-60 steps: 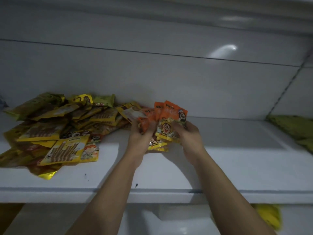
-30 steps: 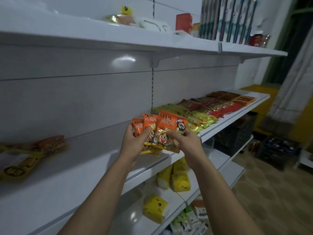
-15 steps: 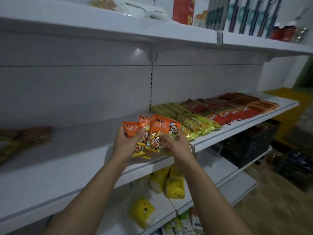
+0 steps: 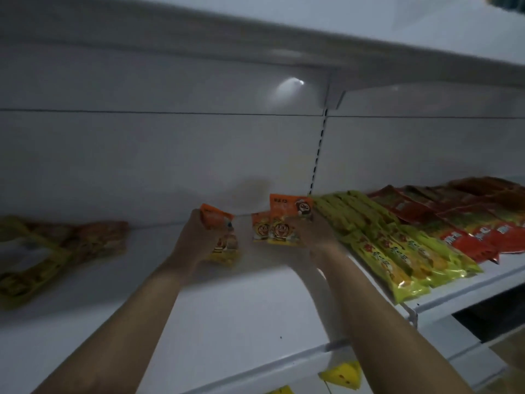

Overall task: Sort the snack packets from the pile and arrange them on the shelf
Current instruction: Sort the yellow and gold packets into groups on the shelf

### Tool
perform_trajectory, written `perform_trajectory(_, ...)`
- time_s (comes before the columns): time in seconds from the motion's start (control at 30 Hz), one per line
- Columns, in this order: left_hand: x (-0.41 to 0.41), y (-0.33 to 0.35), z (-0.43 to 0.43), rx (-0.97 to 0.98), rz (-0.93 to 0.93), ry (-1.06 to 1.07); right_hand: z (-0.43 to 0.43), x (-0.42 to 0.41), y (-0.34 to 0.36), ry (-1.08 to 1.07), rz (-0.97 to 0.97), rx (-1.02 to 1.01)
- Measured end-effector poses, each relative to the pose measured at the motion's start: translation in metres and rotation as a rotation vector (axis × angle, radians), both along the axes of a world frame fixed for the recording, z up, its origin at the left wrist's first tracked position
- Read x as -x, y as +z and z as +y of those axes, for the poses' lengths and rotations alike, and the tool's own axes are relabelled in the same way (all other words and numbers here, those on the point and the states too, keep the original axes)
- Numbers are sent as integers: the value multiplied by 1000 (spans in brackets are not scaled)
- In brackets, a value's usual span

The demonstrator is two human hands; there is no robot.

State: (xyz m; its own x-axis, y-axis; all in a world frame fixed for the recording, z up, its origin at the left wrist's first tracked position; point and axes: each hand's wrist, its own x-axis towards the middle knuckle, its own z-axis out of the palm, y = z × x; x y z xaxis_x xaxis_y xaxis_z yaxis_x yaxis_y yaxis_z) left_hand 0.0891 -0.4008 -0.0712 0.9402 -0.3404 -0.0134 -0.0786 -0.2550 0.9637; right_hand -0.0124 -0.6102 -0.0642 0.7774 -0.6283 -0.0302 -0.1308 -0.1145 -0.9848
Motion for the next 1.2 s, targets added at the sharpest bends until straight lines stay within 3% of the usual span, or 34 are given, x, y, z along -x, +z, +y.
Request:
perform_trajectory(0.17,-28,5,9,-244,-103,199,-12,-44,-4,112,106,24)
perform_trajectory(0.27,-32,6,13,-369,-178,252,-13,-60,-6,189,248,137)
perform_trajectory(0.43,-26,10,-1,-999,-585,362,-33,-63,8,278,247,162)
perform_trajectory(0.57,-2,16,-38,-903,-855,111,-58,-61,6,192,133,49)
perform_trajectory(0.7,12,9,-82,-1043,-684,-115,-61,-66,1,122,228,227)
perform_trajectory(0.77,11,1,-92,-1052,-605,-135,-58,-64,4,35,323,432)
perform_trajectory(0.87,8,-10,-97,-989,-603,-139,-63,-54,2,-158,305,481)
perform_trajectory(1.1,6,-28,-93,-894,-693,-105,-56,-55,-6,-200,430,749)
perform_trajectory(1.2,4,-32,-96,-919,-721,-140,-54,-51,-2,-208,395,734)
